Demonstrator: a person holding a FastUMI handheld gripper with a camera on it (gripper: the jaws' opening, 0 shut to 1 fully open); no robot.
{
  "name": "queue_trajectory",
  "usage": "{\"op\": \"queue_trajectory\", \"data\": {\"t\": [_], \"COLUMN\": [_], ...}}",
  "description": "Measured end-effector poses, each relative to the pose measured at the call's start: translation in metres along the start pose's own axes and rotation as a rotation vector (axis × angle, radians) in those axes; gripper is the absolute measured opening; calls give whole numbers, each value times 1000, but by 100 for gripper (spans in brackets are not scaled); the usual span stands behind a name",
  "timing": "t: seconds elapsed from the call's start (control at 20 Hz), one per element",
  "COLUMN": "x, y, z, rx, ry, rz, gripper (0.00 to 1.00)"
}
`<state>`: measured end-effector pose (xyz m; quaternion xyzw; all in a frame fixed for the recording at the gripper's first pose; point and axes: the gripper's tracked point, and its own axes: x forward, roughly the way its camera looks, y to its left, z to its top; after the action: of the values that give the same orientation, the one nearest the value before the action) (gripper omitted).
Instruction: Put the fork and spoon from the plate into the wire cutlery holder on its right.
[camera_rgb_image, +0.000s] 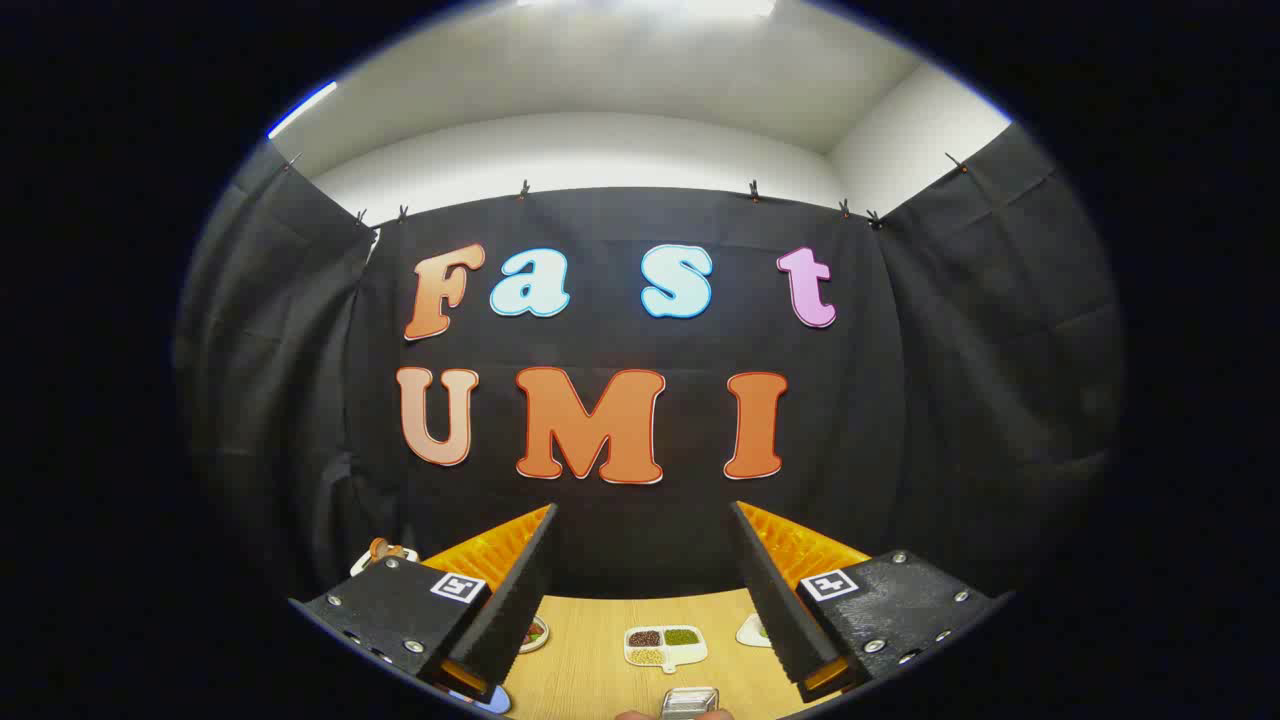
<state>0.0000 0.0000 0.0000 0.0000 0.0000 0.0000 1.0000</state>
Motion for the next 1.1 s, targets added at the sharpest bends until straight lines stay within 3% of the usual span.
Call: {"op": "queue_trajectory", "data": {"t": [0.8,1.1], "x": [0,0], "y": [-2,27], "z": [3,-17], "rx": [-18,-6], "ry": [-18,29], "rz": [96,216], "gripper": [98,98]}}
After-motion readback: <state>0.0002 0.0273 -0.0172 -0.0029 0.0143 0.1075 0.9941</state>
